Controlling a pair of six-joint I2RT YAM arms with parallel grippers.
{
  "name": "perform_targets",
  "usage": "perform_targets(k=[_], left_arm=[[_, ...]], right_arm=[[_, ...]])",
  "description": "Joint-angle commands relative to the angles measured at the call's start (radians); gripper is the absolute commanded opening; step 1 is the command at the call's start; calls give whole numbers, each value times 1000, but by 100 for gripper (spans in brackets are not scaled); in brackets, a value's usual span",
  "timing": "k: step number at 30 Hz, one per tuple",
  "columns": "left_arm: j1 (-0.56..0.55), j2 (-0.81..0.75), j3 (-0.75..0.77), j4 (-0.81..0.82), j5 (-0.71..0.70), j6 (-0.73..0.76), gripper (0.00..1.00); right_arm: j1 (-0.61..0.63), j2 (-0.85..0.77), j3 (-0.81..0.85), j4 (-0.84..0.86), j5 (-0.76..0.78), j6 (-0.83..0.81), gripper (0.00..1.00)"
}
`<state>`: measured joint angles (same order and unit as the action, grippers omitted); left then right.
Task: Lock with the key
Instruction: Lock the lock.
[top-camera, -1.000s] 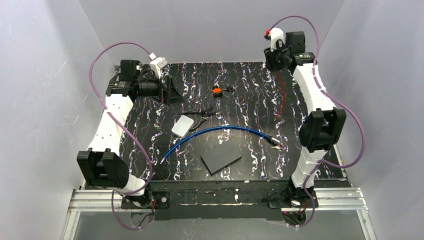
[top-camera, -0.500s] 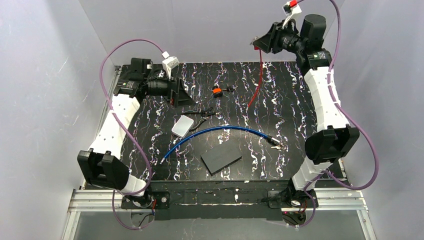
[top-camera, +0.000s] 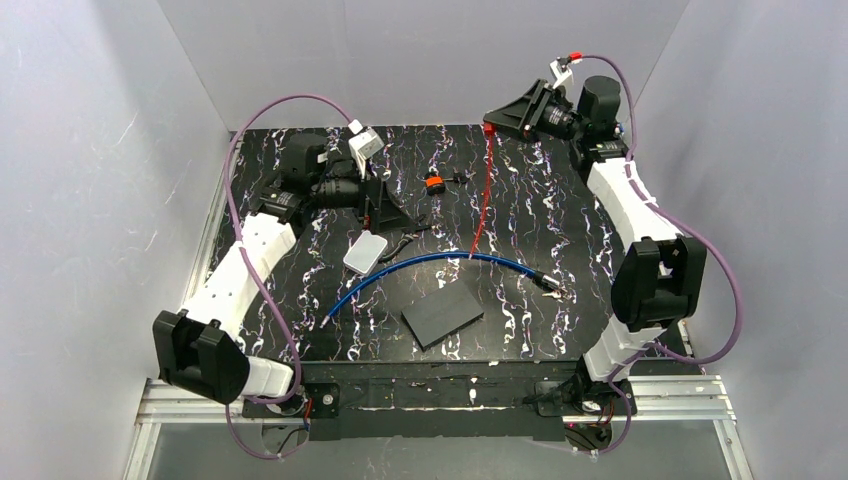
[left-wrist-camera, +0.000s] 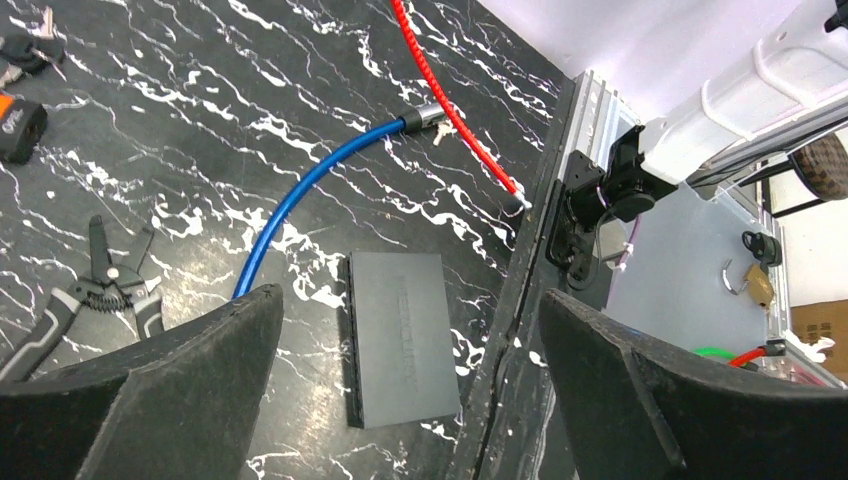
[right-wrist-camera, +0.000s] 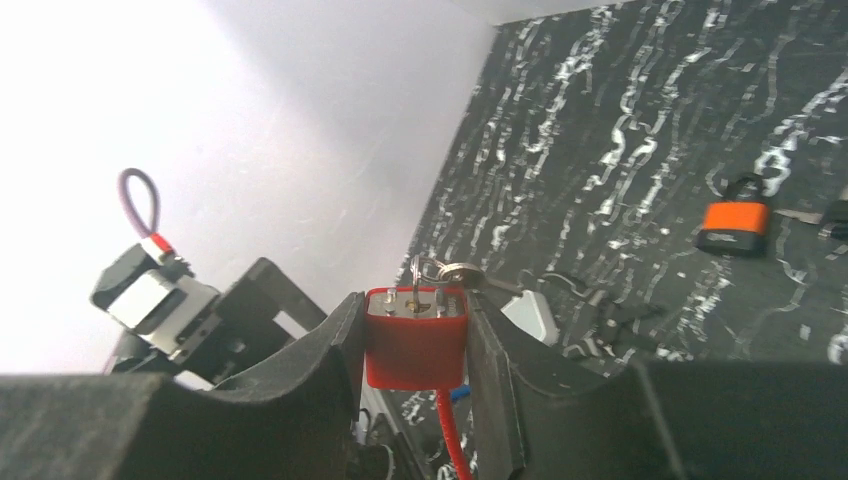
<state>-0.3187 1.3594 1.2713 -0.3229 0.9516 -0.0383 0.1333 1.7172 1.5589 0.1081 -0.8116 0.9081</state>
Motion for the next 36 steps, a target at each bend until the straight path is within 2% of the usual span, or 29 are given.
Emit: perform_targets(k=[1,5,11,18,21,24,29,30,32,35,36], left_arm=[[-22,-9,9,124,-24,-34,98],[-48,25,32,143,-26,-129,98],[-103,85,10,352,-32,-351,98],[-183,172,85,392,-100,-407,95],[-199,212,85,452,-90,-467,90],[-201,244,63,550,-65,-555,73],[-201,265,53,596,-75,-593,35],[-202,268,56,596,-74,-593,21],[-200,270,60,596,-77,-590,3],[-189,252,49,595,-77,-575,0],[-184,244,44,589,-76,-560,0]], right_arm=[[21,-78,-44,238,-50,150,1],[60,-130,-130,284,-21,174,1],[129,-159,-191,364,-2,217,1],[178,-165,-236,505,29,325,1],[185,-163,-256,604,47,380,1],[186,-160,-276,665,57,420,1],[186,-163,-303,716,61,455,1],[186,-162,-308,727,59,460,1],[186,-160,-316,741,55,466,1],[178,-165,-325,742,44,462,2],[173,-167,-327,742,36,455,13]])
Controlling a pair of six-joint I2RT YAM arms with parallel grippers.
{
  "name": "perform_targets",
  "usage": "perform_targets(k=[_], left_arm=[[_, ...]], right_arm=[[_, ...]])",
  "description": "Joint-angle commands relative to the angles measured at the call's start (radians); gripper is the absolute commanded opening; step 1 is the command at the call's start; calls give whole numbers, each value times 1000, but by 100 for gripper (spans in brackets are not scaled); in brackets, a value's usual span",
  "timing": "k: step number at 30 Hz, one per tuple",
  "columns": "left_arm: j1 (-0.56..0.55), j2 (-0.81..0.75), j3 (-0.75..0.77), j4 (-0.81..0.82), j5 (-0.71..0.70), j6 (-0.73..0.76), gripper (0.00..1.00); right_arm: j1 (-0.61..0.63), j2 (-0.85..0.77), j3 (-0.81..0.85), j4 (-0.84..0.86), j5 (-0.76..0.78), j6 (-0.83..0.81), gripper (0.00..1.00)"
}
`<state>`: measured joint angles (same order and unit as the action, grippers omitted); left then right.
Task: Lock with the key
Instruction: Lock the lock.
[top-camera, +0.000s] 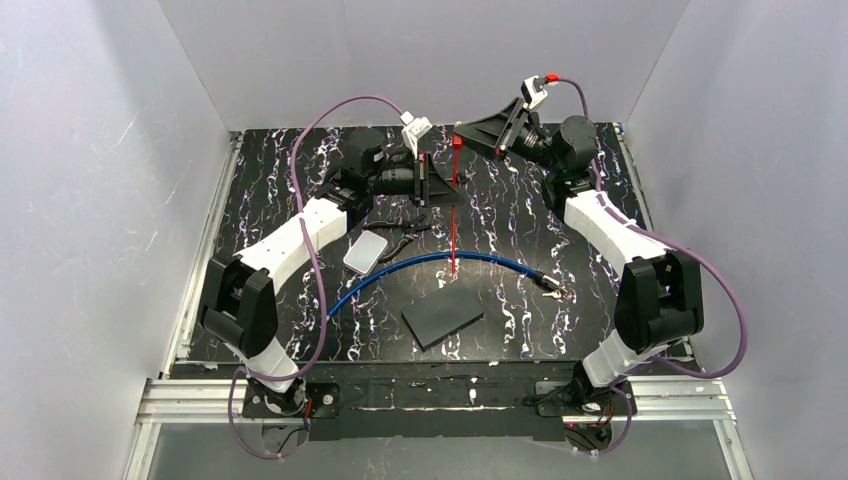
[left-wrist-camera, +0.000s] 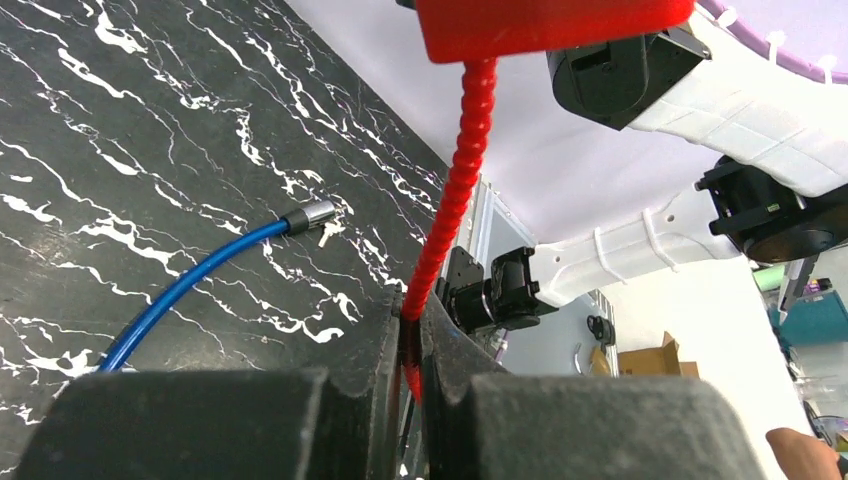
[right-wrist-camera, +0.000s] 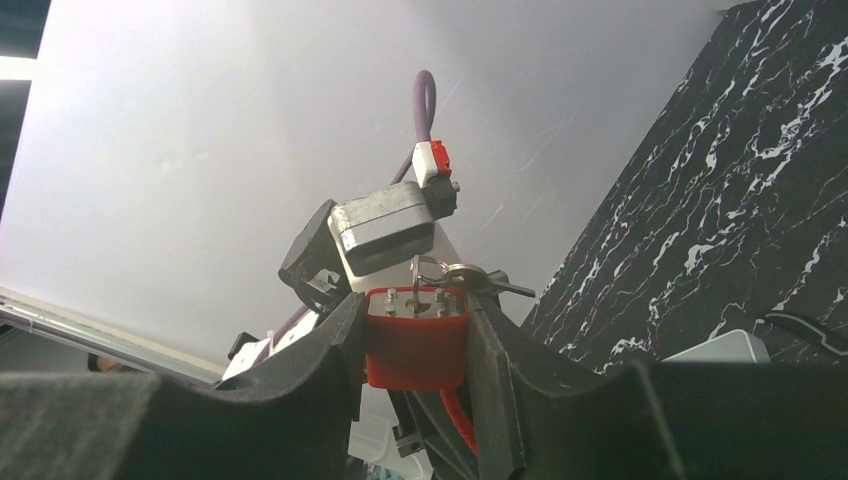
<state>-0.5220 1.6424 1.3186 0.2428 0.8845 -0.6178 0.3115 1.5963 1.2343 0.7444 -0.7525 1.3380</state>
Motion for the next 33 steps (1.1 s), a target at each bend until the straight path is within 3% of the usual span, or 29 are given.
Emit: perform_targets(k=[1,4,7,8,12,17,20,23,28,33], left_arm=[[26,-51,-8,6,-13,43,0],[40,-87,11,-140,-40,194,0],[40,-105,76,-398,-105,440,0],[40,-110,92,-465,-130,513,0],[40,-145,147,-690,-273,813,0],[34,-205,190,-831,-453,1138,0],[13,-249,184,-877,-592,1440,0],[-18,-318,109,-848,-726,1726,0],[-86,-460,-12,-767,-811,1929,0],[-182,-585,-195,-613,-894,2160,0]], right_arm=[[-14,-48,-2,102,-33,15,28],[-58,-59,9,52,-76,-59,70],[-126,-77,48,-102,-122,-217,95],[-146,-82,66,-158,-138,-269,98],[-211,-99,132,-362,-210,-493,98],[-232,-105,239,-725,-265,-846,98],[-232,-114,263,-829,-288,-952,98],[-231,-123,262,-856,-317,-997,98],[-202,-128,229,-866,-348,-1020,94],[-105,-120,245,-1047,-333,-1177,90]])
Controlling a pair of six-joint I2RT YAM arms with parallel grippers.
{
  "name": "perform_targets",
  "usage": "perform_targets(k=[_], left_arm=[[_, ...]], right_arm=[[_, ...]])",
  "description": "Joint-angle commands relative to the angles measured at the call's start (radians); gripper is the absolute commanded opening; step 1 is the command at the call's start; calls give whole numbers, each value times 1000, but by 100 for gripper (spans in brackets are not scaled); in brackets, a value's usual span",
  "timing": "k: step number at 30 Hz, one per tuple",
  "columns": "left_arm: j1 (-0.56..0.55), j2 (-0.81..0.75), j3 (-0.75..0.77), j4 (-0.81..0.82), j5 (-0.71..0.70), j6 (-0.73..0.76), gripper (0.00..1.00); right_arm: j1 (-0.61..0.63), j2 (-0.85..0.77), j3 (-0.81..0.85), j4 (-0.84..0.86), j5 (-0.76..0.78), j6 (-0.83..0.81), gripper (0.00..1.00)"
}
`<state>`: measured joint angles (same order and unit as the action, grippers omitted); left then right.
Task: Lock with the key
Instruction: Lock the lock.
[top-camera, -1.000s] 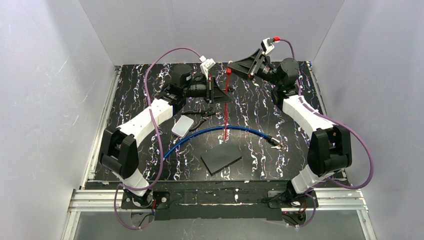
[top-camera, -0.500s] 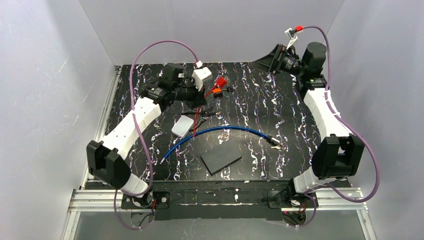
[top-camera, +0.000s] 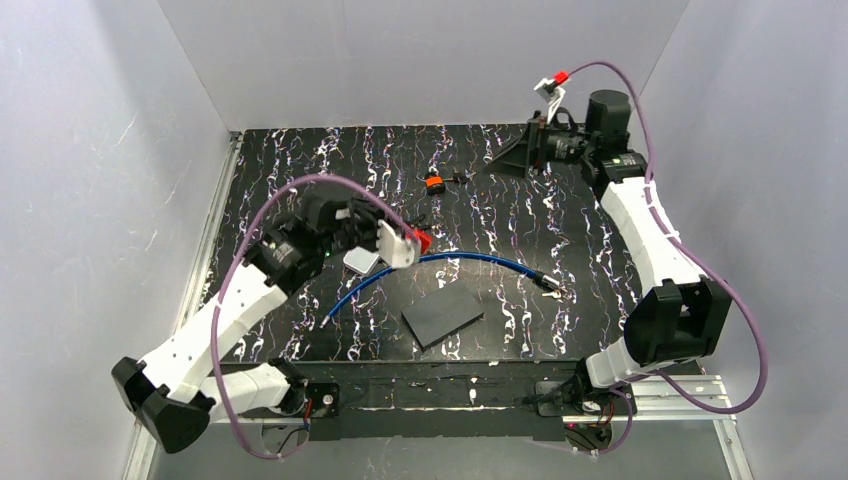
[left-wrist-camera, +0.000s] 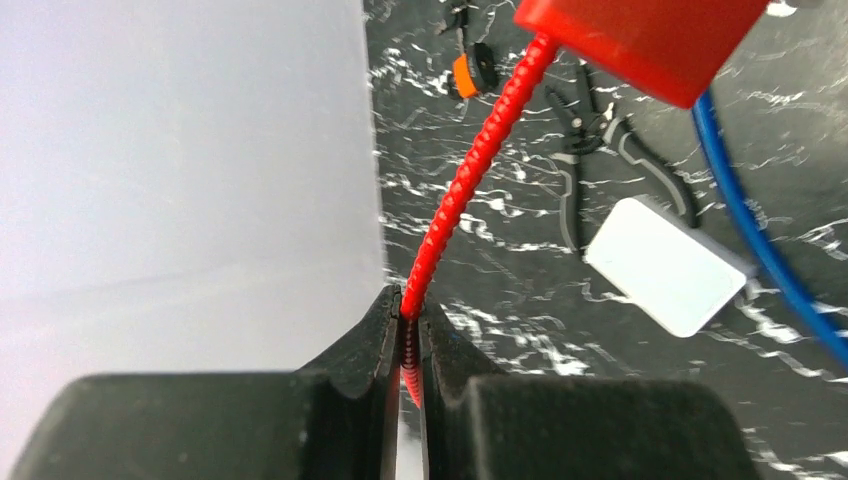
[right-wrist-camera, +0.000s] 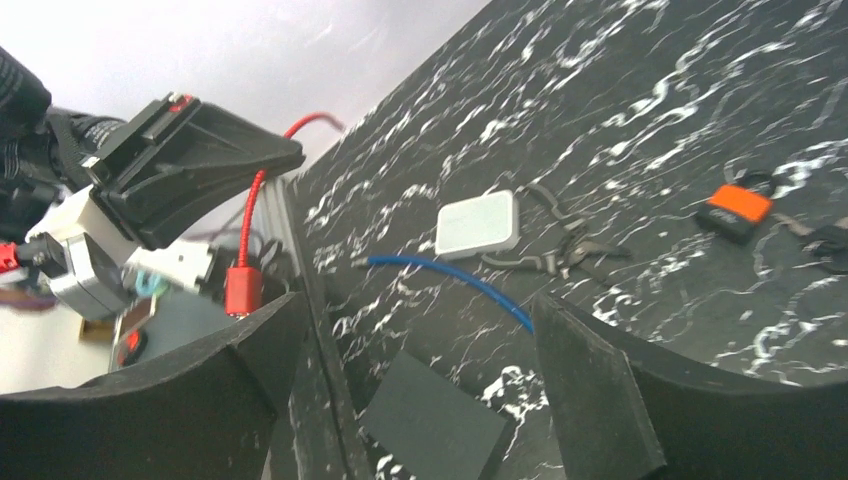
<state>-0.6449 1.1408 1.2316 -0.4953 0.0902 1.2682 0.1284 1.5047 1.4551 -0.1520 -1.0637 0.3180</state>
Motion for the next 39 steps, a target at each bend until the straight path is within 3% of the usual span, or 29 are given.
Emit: perform_targets(k=[1,7,17,25,39], left_arm=[[-72,-104,-136,144,-114,304,0],[-128,-151,-218,201,-164,377,0],[-154,-140,-197,203,-169,308,0],[-164,-141,-202,202,-170,296,0],[-174,-144,-213,202,-183,270,0]], right_arm=[[112,-24,30,-193,-12,-191,89],[279,-24,28,-360,83,-357,87],[487,2,-50,-307,139,-327,79],[574,22,-94,-270,153,-295,67],[594,13,-153,-196,184,-247,37]])
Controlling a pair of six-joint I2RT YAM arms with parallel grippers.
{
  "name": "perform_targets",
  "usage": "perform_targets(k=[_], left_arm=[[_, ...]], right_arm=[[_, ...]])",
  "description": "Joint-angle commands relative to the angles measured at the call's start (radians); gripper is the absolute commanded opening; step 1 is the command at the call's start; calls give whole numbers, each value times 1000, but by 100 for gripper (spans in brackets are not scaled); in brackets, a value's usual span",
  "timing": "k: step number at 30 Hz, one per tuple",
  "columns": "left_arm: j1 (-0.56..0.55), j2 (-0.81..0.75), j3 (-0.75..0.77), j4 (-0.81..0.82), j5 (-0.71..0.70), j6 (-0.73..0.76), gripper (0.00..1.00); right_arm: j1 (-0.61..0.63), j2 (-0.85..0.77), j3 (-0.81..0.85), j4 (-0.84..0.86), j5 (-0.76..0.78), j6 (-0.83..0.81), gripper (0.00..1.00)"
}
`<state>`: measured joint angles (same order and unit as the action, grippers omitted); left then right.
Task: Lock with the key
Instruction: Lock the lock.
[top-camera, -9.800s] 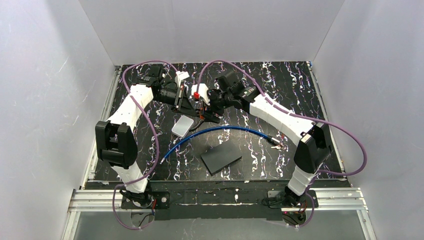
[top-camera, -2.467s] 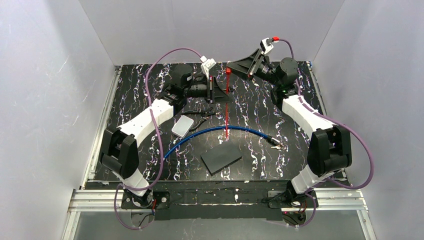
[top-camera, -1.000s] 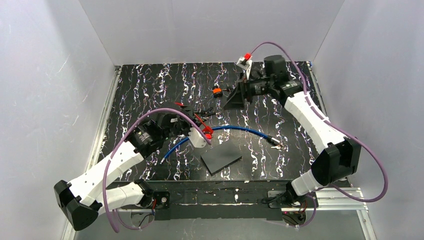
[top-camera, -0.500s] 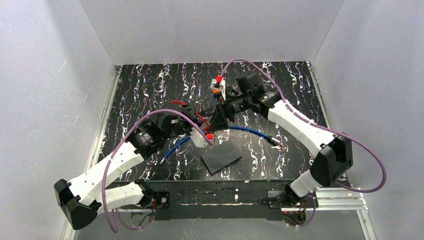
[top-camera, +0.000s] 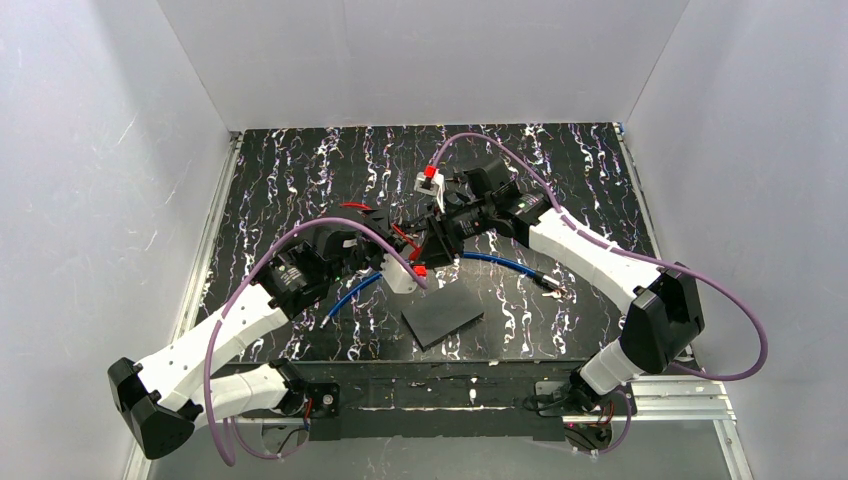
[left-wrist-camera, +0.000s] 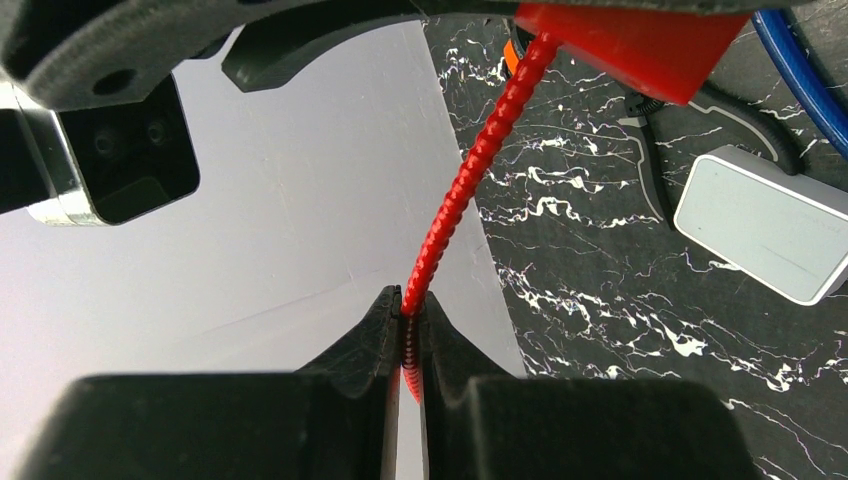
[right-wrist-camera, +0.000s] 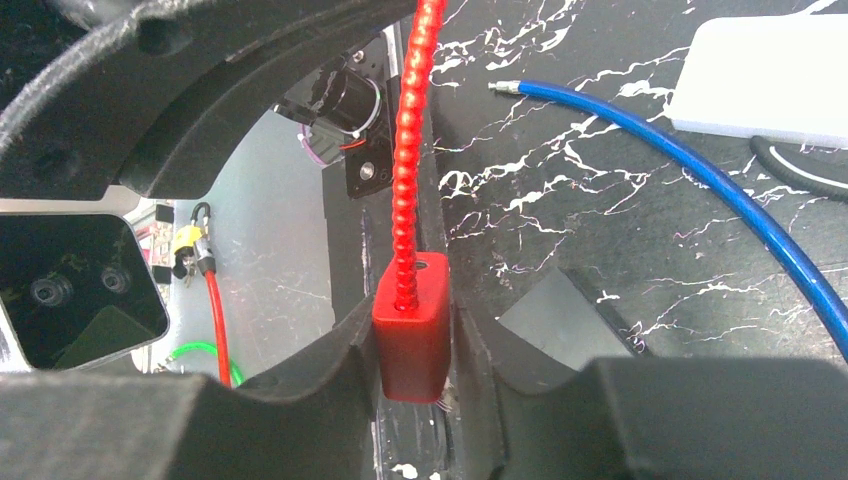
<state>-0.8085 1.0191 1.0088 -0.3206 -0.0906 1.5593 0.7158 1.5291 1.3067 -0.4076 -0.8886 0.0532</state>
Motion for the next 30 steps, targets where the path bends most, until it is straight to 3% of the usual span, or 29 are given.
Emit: perform_targets(k=[1,5,8,10,11,13,16,19,22,26,30], left_arm=[[-11,-23,9,28,-3,-22,0],[-17,-23,2,28,-12,-22,0],[-24,-21,5,23,-29,-35,0],[-25,-18,11,6,-64,-53,0],[-27,-13,15,-2,-97,-76,8],[-31,6,52,-70,-162,-170,34],[-25,62,202,-339,-181,-393,57],[15,75,305,-596,-16,-569,75],[63,53,310,-726,172,-714,85],[259,64,355,-799,472,-834,90],[496,143,463,-891,741,-844,90]], right_arm=[[7,-12,-4,65,12,21,36],[7,-15,-4,76,14,28,23],[5,-21,-4,80,23,24,1],[2,-32,1,64,45,4,1],[-3,-37,4,56,48,-7,1],[-18,-42,10,31,39,-24,1],[-48,-46,24,-13,10,-51,1],[-83,-55,30,-52,-15,-112,1],[-116,-64,43,-118,-19,-190,1],[-146,-70,63,-222,-14,-330,1],[-148,-65,98,-352,-16,-454,1]])
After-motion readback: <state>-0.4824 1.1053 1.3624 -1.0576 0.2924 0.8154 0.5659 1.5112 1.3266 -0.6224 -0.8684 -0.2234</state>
